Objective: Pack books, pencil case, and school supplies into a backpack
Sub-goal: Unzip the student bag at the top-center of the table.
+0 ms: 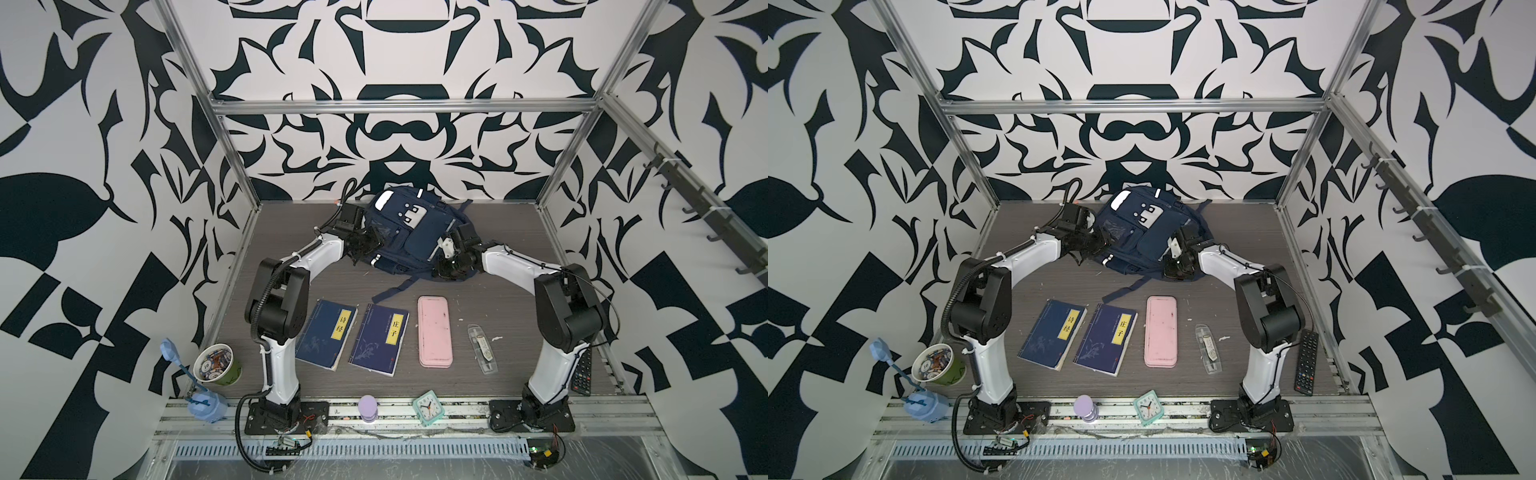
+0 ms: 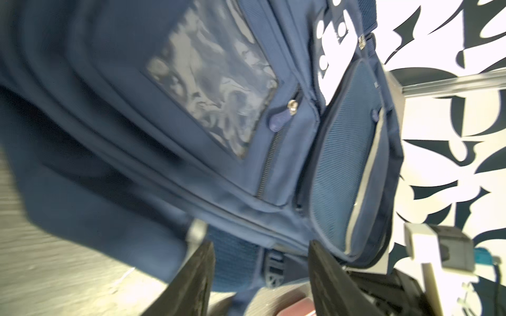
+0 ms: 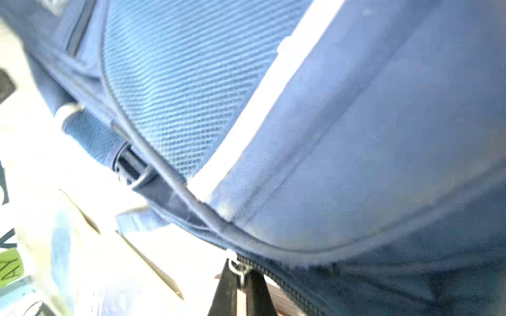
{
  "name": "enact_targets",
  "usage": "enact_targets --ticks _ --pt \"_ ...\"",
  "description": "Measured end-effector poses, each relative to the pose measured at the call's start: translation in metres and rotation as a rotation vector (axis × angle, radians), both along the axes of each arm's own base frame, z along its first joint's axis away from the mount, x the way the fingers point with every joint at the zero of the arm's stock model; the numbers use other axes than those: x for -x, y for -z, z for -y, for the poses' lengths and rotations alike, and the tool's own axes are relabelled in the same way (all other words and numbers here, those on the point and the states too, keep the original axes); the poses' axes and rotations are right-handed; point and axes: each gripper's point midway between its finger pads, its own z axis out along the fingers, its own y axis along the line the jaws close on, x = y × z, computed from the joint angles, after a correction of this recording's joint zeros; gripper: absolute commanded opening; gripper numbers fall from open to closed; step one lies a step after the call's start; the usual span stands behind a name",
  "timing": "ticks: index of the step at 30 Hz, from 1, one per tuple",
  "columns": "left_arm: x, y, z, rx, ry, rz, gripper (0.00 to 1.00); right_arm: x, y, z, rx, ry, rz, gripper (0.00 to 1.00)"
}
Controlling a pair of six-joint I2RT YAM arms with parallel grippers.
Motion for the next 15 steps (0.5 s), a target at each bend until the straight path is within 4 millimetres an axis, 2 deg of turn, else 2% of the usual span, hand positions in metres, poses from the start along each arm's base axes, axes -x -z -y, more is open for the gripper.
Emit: enact_targets --ticks 6,10,15 --pt "-0.018 0.008 0.007 -0.001 0.018 -0.014 0.56 0.005 0.002 -0.003 0.007 -0.018 -0.007 0.0" --pt "-0.016 0.024 0.008 -0.004 0.025 -0.054 0.53 0.012 0.004 -0.012 0.017 -0.048 -0.009 0.0" --pt "-0.014 0.029 0.009 -0.001 0.029 -0.063 0.52 0.024 0.007 -0.027 0.039 -0.096 -0.009 0.0"
